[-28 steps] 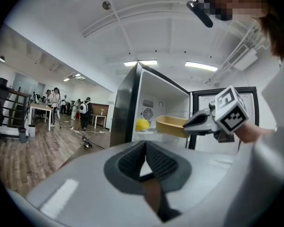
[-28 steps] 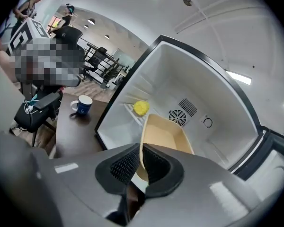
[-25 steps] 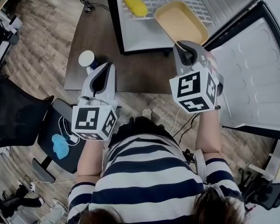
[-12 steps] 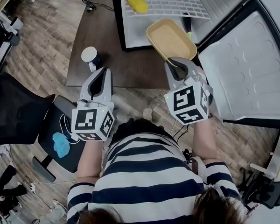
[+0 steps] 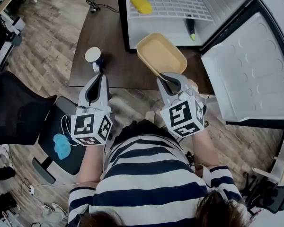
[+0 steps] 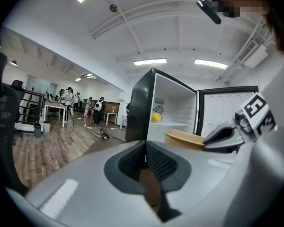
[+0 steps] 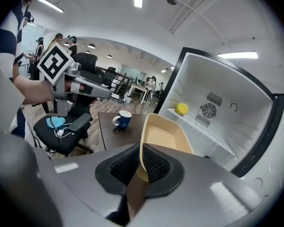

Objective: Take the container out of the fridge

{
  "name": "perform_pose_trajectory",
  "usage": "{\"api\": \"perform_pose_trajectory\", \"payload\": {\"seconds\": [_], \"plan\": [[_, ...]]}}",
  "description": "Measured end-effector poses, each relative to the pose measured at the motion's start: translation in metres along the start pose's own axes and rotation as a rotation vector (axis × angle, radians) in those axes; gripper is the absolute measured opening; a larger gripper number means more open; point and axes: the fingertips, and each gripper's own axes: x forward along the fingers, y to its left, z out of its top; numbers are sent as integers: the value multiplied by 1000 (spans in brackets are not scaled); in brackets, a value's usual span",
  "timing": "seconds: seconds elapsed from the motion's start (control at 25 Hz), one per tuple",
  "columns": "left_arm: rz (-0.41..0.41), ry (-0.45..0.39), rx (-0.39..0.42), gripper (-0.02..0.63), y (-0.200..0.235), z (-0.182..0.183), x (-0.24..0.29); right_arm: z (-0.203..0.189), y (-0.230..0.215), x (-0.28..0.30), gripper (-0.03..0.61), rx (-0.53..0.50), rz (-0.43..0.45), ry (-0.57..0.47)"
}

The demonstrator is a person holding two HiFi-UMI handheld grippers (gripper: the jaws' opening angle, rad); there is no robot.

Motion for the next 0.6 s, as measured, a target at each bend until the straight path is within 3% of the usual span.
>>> {"api": "perform_pose_trajectory", "payload": {"seconds": [0.6], "plan": [[122, 35, -32, 0, 37, -29, -19, 2, 62, 9, 17, 67, 162, -50]]}}
